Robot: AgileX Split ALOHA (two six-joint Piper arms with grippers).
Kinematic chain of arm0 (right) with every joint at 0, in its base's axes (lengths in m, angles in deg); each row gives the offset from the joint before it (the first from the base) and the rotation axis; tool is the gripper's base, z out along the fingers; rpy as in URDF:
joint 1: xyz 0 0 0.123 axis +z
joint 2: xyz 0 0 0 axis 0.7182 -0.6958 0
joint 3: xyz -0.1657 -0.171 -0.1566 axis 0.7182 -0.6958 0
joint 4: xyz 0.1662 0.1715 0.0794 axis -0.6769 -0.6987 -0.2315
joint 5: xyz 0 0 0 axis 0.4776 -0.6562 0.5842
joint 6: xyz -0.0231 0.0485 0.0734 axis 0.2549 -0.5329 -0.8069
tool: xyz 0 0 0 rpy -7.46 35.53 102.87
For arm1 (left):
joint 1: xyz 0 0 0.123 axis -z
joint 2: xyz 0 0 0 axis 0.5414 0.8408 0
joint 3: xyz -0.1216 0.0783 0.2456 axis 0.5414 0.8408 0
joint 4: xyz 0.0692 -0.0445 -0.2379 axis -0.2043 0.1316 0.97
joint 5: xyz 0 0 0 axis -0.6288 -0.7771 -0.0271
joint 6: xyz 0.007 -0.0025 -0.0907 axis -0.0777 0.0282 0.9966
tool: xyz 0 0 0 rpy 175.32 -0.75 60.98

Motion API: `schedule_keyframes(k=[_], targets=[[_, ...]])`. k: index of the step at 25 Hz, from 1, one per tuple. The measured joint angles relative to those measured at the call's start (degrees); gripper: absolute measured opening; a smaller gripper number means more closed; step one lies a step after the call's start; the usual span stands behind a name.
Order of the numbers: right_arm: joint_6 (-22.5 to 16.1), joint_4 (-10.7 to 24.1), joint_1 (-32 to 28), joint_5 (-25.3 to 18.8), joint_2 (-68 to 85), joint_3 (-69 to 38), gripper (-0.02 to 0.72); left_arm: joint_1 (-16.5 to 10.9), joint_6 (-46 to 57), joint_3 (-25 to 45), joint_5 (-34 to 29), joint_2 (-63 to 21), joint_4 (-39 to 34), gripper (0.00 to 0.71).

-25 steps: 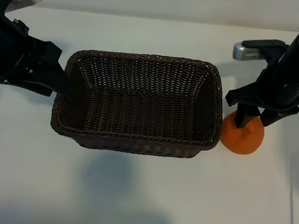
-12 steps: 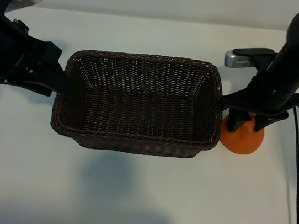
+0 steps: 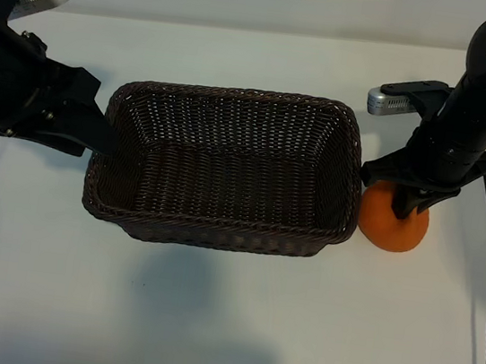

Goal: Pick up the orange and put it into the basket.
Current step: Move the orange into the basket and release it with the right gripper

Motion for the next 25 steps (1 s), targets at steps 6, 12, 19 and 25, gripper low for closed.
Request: schedule_keyframes(k=[6, 12, 19, 25], targets=[[0.0, 1.0, 0.0, -1.2, 1.1, 0.0, 0.088, 0.0, 0.0, 0.0, 0.0, 0.0, 0.0, 0.453], [0.0, 2.7, 0.0, -6.4, 5.6, 1.8, 0.084, 0.0, 0.0, 0.0, 0.0, 0.0, 0.0, 0.453], [0.0, 3.5, 0.0, -10.3, 14.0, 3.3, 0.084, 0.0, 0.0, 0.0, 0.0, 0.0, 0.0, 0.453], [0.0, 3.5, 0.0, -12.8, 20.3, 3.3, 0.084, 0.0, 0.1, 0.0, 0.0, 0.0, 0.0, 0.453]])
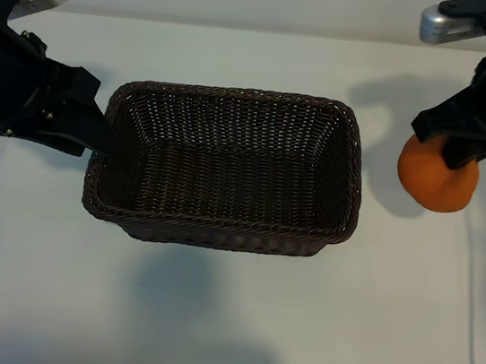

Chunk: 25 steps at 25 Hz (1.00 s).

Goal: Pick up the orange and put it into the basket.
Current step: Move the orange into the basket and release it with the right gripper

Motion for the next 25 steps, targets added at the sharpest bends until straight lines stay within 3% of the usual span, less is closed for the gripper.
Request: schedule_keyframes(k=[10, 25], targets=[[-0.2, -0.6, 0.0, -1.2, 2.9, 0.0, 0.084, 0.0, 0.0, 0.0, 0.0, 0.0, 0.0, 0.452], [-0.4, -8.2, 0.0, -0.4, 2.9, 0.0, 0.084, 0.0, 0.0, 0.0, 0.0, 0.0, 0.0, 0.452]])
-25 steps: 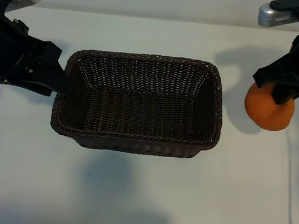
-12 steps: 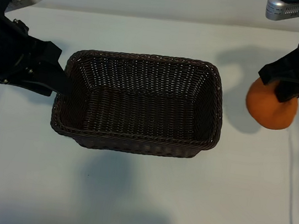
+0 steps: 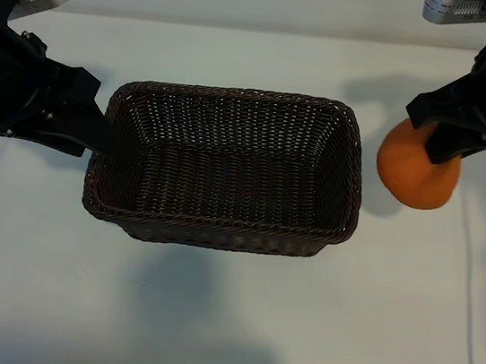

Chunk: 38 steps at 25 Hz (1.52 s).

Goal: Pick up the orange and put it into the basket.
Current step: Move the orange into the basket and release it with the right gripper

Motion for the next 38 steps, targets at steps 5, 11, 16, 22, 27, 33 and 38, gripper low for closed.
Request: schedule_keyframes(k=[5, 11, 16, 22, 27, 33, 38], targets=[[0.0, -0.9, 1.7, 1.6, 0.0, 0.0, 0.084, 0.0, 0.0, 0.0, -0.1, 0.0, 0.0, 0.452], [0.0, -1.4, 6.4, 6.3, 0.0, 0.0, 0.084, 0.0, -0.1, 0.0, -0.1, 0.0, 0.0, 0.452], [0.0, -2.3, 10.0, 10.0, 0.0, 0.0, 0.084, 0.0, -0.1, 0.0, -0.2, 0.0, 0.0, 0.452], [0.0, -3.8, 13.8, 12.7, -2.0, 2.1, 0.084, 0.0, -0.1, 0.0, -0.4, 0.0, 0.0, 0.452], [0.0, -4.1, 17.4, 11.5, -7.0, 9.2, 0.084, 0.0, -0.1, 0.0, -0.6, -1.1, 0.0, 0.452], [0.0, -4.9, 19.4, 9.4, -11.4, 14.6, 0.084, 0.0, -0.1, 0.0, -1.0, -2.2, 0.0, 0.452], [0.1, -4.0, 19.4, 8.0, -13.3, 14.7, 0.084, 0.0, -0.1, 0.0, -1.1, -2.2, 0.0, 0.452]])
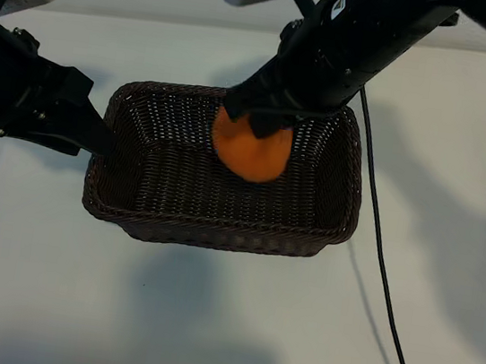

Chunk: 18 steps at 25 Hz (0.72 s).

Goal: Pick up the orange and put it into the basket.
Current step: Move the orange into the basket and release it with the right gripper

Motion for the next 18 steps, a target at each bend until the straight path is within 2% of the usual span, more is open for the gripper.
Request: schedule_keyframes(k=[6, 18], targets=[[0.1, 2.2, 0.0, -0.4, -0.9, 0.0, 0.084, 0.0, 0.0, 0.0, 0.0, 0.0, 0.0, 0.452], [0.1, 2.2, 0.0, 1.2, -6.7, 0.1, 0.084, 0.0, 0.1, 0.0, -0.1, 0.0, 0.0, 0.452]])
